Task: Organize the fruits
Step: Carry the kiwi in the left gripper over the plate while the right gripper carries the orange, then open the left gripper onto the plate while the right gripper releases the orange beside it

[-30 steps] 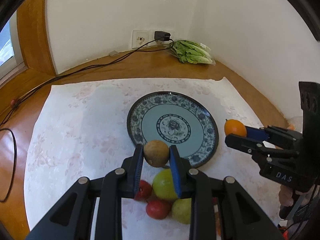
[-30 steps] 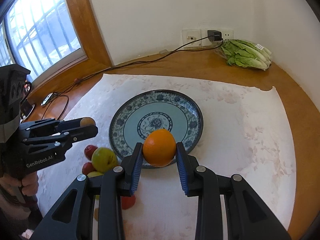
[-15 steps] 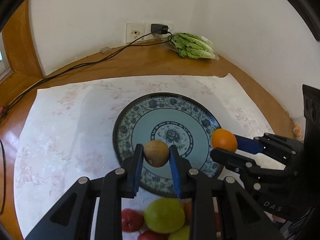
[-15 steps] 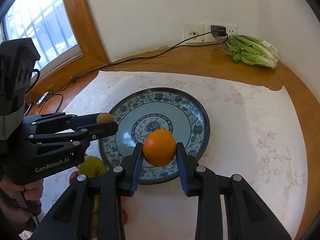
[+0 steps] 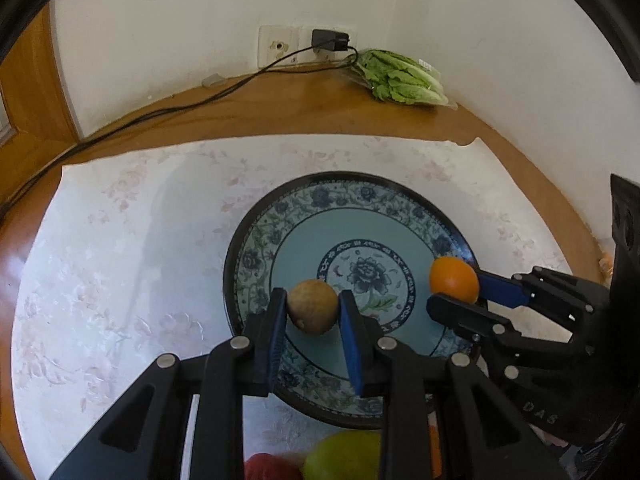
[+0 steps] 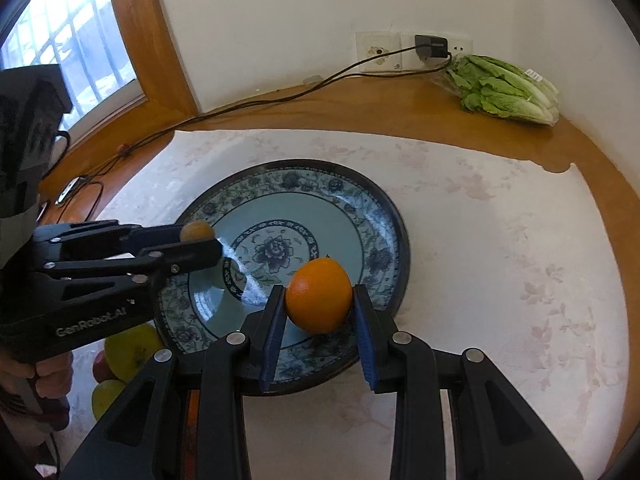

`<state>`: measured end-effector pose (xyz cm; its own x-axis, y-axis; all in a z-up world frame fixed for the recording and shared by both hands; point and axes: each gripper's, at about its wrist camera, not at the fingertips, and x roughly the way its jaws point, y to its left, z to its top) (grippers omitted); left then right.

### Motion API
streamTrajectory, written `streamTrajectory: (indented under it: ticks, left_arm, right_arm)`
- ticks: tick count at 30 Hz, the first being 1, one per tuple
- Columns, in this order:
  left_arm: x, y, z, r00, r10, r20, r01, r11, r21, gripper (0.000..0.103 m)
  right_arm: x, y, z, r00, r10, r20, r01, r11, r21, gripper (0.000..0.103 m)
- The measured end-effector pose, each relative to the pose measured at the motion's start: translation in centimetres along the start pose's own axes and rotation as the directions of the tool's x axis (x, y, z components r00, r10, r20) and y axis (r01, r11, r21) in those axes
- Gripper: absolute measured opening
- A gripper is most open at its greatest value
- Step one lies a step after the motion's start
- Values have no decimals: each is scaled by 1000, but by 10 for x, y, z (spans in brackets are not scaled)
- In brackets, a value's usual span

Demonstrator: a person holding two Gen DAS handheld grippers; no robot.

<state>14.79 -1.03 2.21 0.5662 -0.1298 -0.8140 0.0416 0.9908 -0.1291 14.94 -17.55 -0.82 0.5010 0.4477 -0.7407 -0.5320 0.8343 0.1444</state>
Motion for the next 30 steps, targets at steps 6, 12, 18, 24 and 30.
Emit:
streamTrajectory:
  ticks: [6, 12, 18, 24, 30]
  left_arm:
    - [3, 2, -1, 1000, -9, 4, 9, 1000, -6, 27]
    - [5, -1, 0, 1000, -24, 2, 24, 1000, 0, 27]
    - [8, -3, 3, 999, -43, -1, 43, 999, -19, 27]
    - [9, -8, 2, 999, -33, -5, 34, 999, 12, 35]
    - [8, -14, 3, 1000, -25, -14, 25, 1000, 19, 56]
  right_arm:
    - [3, 5, -1, 1000, 1, 7, -1, 1000, -14, 34]
    - [3, 4, -1, 1000, 6, 8, -6, 1000, -5, 34]
    - [2, 7, -2, 1000, 1, -7, -1, 1000, -22, 34]
    - [2, 11, -3, 999, -34, 1, 34, 999, -40, 34]
    - [3, 17, -6, 1000, -13, 2, 13, 998, -63, 44]
